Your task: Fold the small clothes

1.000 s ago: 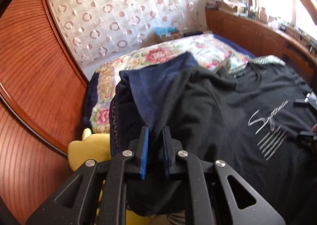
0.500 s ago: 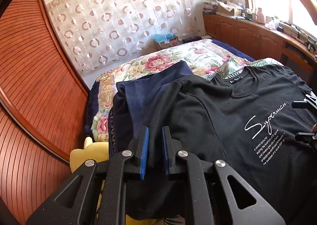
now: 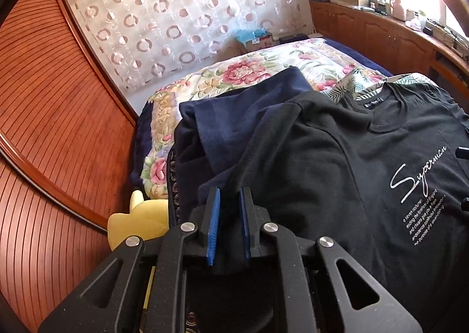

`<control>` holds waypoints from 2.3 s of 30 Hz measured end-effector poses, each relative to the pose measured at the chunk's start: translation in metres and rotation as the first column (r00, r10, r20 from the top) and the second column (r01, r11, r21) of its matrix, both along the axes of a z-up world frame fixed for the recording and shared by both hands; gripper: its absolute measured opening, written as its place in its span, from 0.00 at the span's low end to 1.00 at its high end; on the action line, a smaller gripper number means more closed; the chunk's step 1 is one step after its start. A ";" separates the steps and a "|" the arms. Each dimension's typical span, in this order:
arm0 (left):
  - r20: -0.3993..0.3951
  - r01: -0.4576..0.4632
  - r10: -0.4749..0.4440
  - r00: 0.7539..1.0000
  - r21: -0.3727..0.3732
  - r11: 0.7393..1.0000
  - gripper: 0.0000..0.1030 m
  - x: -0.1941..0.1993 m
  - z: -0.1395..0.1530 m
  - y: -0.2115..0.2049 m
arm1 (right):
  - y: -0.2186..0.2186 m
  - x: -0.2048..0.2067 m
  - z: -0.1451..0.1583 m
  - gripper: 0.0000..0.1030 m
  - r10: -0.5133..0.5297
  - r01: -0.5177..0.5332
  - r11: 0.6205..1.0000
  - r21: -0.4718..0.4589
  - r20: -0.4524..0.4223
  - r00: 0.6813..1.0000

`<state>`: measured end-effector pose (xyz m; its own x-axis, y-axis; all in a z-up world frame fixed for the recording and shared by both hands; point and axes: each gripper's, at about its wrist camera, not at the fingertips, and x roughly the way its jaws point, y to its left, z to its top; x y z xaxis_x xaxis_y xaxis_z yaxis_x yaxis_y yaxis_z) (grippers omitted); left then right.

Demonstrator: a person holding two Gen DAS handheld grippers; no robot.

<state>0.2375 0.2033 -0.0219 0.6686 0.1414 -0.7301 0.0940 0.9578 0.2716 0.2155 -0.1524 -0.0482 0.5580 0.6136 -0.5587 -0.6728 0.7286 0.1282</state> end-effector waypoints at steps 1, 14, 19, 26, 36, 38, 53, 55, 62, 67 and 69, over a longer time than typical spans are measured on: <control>-0.002 0.007 -0.007 1.000 -0.023 1.000 0.14 0.002 0.001 0.002 | 0.000 0.000 0.000 1.00 0.003 -0.003 1.000 0.000 0.001 1.000; -0.042 0.148 -0.158 0.987 -0.185 0.972 0.46 0.064 0.017 -0.025 | -0.013 0.011 0.020 1.00 -0.037 0.036 0.999 0.019 0.043 0.998; -0.102 0.159 -0.173 0.980 -0.133 0.978 0.04 0.066 0.007 -0.034 | -0.014 0.011 0.013 1.00 -0.048 0.047 0.999 0.015 0.027 0.999; -0.010 0.177 -0.178 0.984 -0.072 0.981 0.02 0.033 0.030 -0.052 | -0.020 0.013 0.014 1.00 -0.048 0.048 0.998 0.036 0.013 0.999; 0.052 0.205 -0.200 0.978 -0.123 0.971 0.02 0.040 0.091 -0.113 | -0.037 0.009 0.016 1.00 -0.064 0.062 0.996 0.067 0.034 0.997; 0.043 0.230 -0.226 0.973 -0.148 0.962 0.02 0.051 0.095 -0.139 | -0.045 0.009 0.016 1.00 -0.081 0.078 0.994 0.075 0.034 0.996; 0.046 0.286 -0.283 0.958 -0.177 0.942 0.44 0.033 0.078 -0.206 | -0.106 0.000 0.006 1.00 -0.187 0.186 0.980 0.066 0.012 0.982; 0.074 0.263 -0.253 0.965 -0.185 0.947 0.44 0.013 0.073 -0.189 | -0.102 0.000 0.006 1.00 -0.166 0.165 0.984 0.072 0.006 0.986; 0.153 0.153 -0.119 0.981 -0.240 0.959 0.44 -0.052 0.051 -0.130 | -0.070 0.011 0.019 0.96 -0.051 0.050 0.997 0.062 0.015 0.999; 0.173 0.093 -0.050 0.984 -0.250 0.964 0.44 -0.086 0.035 -0.096 | -0.019 0.027 0.027 0.88 0.056 -0.055 0.996 0.074 -0.011 0.998; 0.175 0.081 -0.036 0.984 -0.257 0.963 0.44 -0.095 0.031 -0.086 | 0.010 0.035 0.026 0.84 0.102 -0.099 0.992 0.074 -0.035 0.994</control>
<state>0.1429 0.1174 0.0088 0.7853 -0.0829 -0.6136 0.1265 0.9916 0.0280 0.2510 -0.1420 -0.0220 0.4707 0.7047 -0.5310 -0.7356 0.6457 0.2049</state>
